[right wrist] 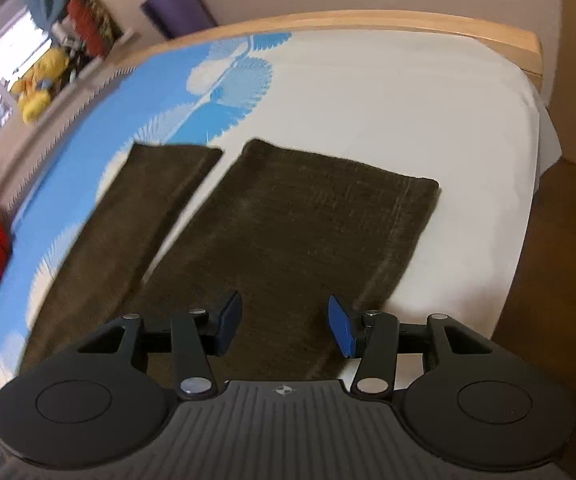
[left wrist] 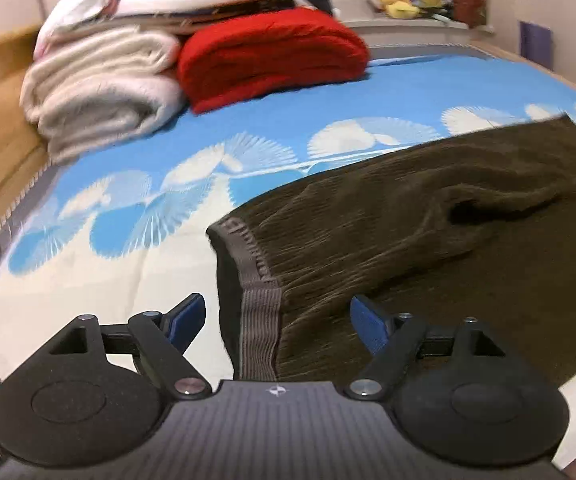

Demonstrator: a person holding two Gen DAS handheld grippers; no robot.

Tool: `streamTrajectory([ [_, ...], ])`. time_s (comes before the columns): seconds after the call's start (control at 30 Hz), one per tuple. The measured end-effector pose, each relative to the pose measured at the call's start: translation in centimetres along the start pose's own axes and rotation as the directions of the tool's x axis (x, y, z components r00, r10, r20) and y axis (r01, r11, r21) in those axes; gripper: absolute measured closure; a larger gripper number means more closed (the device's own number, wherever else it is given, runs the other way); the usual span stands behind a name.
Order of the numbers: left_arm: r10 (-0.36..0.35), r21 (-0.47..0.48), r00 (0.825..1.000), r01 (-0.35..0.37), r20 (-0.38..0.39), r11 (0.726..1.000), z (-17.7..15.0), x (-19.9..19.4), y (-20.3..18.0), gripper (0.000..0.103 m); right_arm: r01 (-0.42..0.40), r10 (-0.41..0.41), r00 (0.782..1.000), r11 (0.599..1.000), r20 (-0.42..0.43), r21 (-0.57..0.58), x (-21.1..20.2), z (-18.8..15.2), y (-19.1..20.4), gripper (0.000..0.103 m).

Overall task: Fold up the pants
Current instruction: 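Grasp the grey waistband again with the left gripper while the right gripper smooths the legs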

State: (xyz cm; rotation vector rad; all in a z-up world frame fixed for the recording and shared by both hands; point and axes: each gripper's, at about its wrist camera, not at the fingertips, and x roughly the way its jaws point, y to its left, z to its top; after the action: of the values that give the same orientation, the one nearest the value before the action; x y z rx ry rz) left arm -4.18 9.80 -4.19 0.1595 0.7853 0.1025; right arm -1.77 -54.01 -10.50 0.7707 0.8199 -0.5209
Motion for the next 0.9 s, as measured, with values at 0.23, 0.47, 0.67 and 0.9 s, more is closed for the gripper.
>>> streamTrajectory([
  [0.23,-0.188,-0.288,0.964,0.130,-0.186,0.949,-0.9,4.0,5.1,0.071,0.029,-0.033,0.988,0.999,-0.151,-0.029,2.8,-0.9,-1.2,0.054],
  [0.47,-0.204,-0.457,0.922,0.034,-0.328,0.889,-2.8,6.9,7.5,0.051,0.106,-0.087,0.975,0.991,-0.203,0.086,4.1,-0.8,-3.1,0.055],
  [0.67,-0.146,-0.395,0.921,-0.008,-0.360,0.919,-2.8,7.8,6.7,0.042,0.110,-0.091,0.977,0.990,-0.193,0.089,4.1,-0.9,-2.5,0.089],
  [0.9,-0.143,-0.422,0.895,-0.055,-0.423,0.905,-3.6,9.2,7.1,0.041,0.100,-0.092,0.983,0.994,-0.158,0.045,3.3,-0.7,-2.4,0.100],
])
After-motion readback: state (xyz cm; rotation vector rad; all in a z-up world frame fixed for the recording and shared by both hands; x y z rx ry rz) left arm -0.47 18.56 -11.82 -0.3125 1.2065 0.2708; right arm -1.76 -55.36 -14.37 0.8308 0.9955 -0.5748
